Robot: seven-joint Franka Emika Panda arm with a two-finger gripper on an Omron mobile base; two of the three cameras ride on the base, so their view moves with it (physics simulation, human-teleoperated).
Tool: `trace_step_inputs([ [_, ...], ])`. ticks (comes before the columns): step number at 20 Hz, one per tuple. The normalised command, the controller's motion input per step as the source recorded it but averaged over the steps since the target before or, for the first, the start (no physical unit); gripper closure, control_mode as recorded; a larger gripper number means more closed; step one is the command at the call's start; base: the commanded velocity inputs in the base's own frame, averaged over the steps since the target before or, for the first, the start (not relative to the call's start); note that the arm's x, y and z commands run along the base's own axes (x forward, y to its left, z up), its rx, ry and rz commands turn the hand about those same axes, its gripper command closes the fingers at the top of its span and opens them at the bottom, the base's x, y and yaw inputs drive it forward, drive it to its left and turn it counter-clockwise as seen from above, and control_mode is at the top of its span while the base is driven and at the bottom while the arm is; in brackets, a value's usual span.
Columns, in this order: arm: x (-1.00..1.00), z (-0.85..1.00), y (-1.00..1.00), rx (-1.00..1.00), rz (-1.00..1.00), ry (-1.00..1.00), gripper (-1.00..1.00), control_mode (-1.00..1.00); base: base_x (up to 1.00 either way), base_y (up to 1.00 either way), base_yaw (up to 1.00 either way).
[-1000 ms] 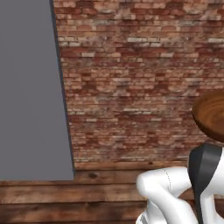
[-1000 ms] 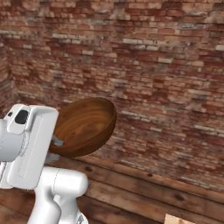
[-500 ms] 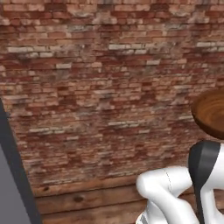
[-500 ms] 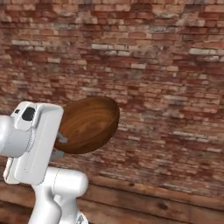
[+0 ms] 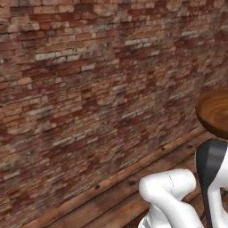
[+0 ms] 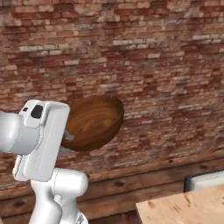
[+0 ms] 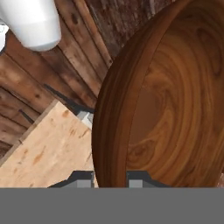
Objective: Pick both bowls and place them on the counter. Then place the mushroom in one bowl and place the eggplant in the other bowl.
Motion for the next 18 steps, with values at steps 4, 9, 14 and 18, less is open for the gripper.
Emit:
trace_step_inputs([
  [4,0.00,0.00,0.00,0.00,0.00,0.00,1.00,1.00,0.09,0.01,-0.75],
  [9,0.00,0.00,0.00,0.00,0.00,0.00,1.00,1.00,0.23,0.32,-0.66],
  [14,0.00,0.00,0.00,0.00,0.00,0.00,1.00,1.00,0.25,0.84,-0.46],
  [18,0.00,0.00,0.00,0.00,0.00,0.00,1.00,1.00,0.29,0.55,-0.53],
])
